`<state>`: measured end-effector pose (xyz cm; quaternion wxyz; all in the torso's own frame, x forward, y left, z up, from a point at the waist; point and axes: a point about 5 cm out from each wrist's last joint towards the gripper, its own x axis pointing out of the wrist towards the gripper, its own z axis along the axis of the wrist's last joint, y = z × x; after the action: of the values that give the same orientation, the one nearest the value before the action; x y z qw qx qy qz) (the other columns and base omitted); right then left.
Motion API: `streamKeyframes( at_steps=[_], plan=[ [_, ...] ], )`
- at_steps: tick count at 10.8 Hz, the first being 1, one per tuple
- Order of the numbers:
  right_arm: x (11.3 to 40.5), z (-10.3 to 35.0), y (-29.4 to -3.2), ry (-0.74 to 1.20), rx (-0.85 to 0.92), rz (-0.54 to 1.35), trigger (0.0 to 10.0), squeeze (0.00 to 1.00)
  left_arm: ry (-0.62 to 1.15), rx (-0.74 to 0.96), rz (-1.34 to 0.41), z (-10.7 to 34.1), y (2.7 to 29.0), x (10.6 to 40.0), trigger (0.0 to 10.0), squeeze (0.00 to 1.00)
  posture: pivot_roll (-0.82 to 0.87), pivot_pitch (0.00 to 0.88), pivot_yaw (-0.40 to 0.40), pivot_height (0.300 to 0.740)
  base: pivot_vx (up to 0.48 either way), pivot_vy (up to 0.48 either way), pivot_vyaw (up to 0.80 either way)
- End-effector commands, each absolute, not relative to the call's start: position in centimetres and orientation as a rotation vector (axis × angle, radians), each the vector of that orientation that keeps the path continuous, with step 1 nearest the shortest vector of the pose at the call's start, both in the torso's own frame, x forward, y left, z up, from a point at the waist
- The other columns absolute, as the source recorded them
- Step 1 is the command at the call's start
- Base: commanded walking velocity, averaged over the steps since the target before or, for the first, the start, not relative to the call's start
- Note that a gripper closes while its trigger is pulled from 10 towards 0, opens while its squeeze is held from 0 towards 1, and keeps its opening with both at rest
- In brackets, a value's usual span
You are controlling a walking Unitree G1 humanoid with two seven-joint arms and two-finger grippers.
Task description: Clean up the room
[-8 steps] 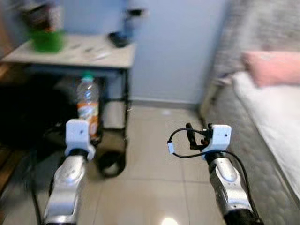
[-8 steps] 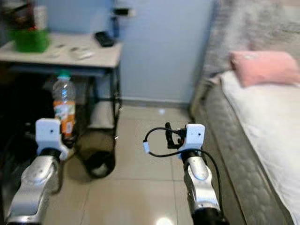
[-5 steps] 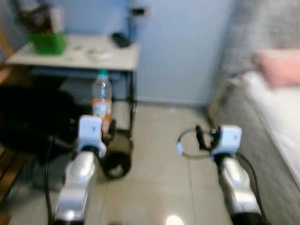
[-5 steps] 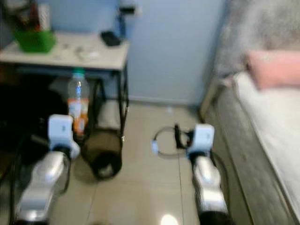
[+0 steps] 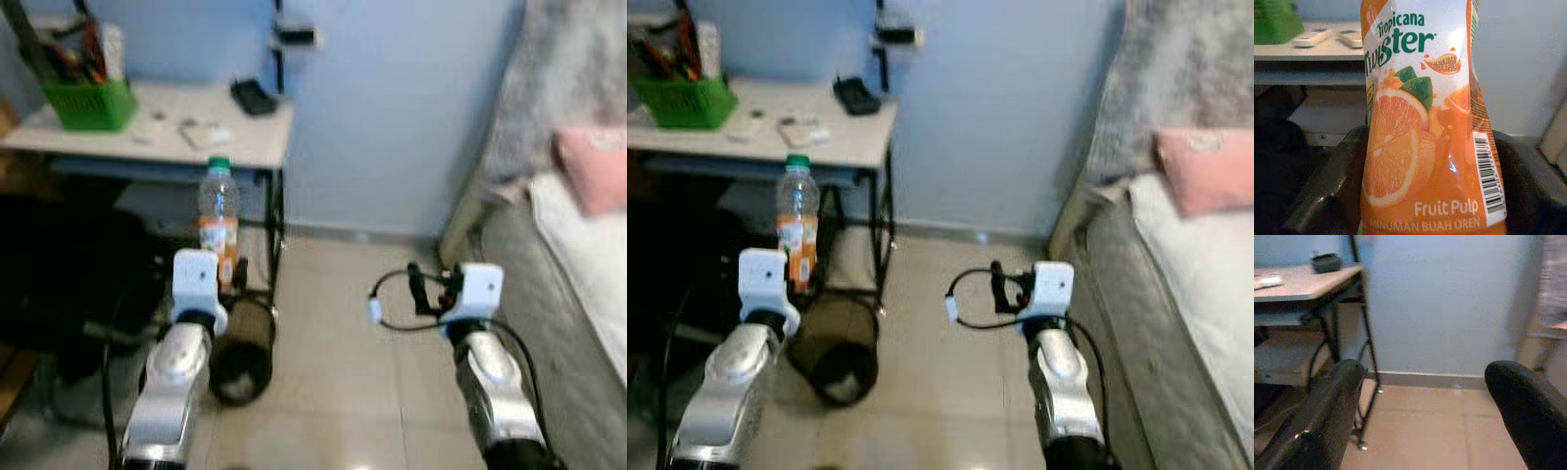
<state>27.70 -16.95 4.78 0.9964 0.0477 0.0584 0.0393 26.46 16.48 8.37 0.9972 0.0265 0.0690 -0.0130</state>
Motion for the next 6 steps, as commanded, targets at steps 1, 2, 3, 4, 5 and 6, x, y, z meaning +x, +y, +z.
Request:
streamKeyframes(
  at_steps=[1, 2, 3, 4, 5, 6],
  plan=[
    [28.15, 5.01, -16.05, 0.119, 0.118, 0.111, 10.0, 0.0, 0.131, 0.058, 0.008, 8.57, 17.31, 26.28, 0.0, 0.0, 0.04, 0.0, -0.033, 0.74, 0.409, 0.251, 0.0],
    [28.2, 4.9, -15.87, 0.131, 0.12, 0.131, 10.0, 0.0, 0.133, 0.054, 0.022, 8.5, 17.38, 25.98, 0.0, 0.0, 0.04, 0.0, -0.036, 0.74, 0.412, 0.244, 0.0],
    [28.21, 4.75, -15.68, 0.14, 0.122, 0.147, 10.0, 0.0, 0.136, 0.052, 0.035, 8.44, 17.42, 25.66, 0.0, 0.0, 0.05, 0.0, -0.041, 0.74, 0.405, 0.255, 0.0],
    [28.23, 4.79, -15.58, 0.137, 0.115, 0.157, 10.0, 0.0, 0.137, 0.049, 0.042, 8.41, 17.47, 25.58, 0.0, 0.0, 0.05, 0.0, -0.041, 0.74, 0.39, 0.277, 0.0],
    [28.34, 4.9, -15.38, 0.132, 0.119, 0.17, 10.0, 0.0, 0.139, 0.047, 0.053, 8.37, 17.67, 25.61, 0.0, 0.0, 0.06, 0.0, -0.045, 0.74, 0.0, 0.0, 0.71],
    [28.51, 4.91, -15.31, 0.139, 0.111, 0.177, 10.0, 0.0, 0.138, 0.05, 0.053, 8.49, 17.88, 25.92, 0.0, 0.0, 0.06, 0.0, -0.046, 0.74, 0.0, 0.0, 0.68]
  ],
)
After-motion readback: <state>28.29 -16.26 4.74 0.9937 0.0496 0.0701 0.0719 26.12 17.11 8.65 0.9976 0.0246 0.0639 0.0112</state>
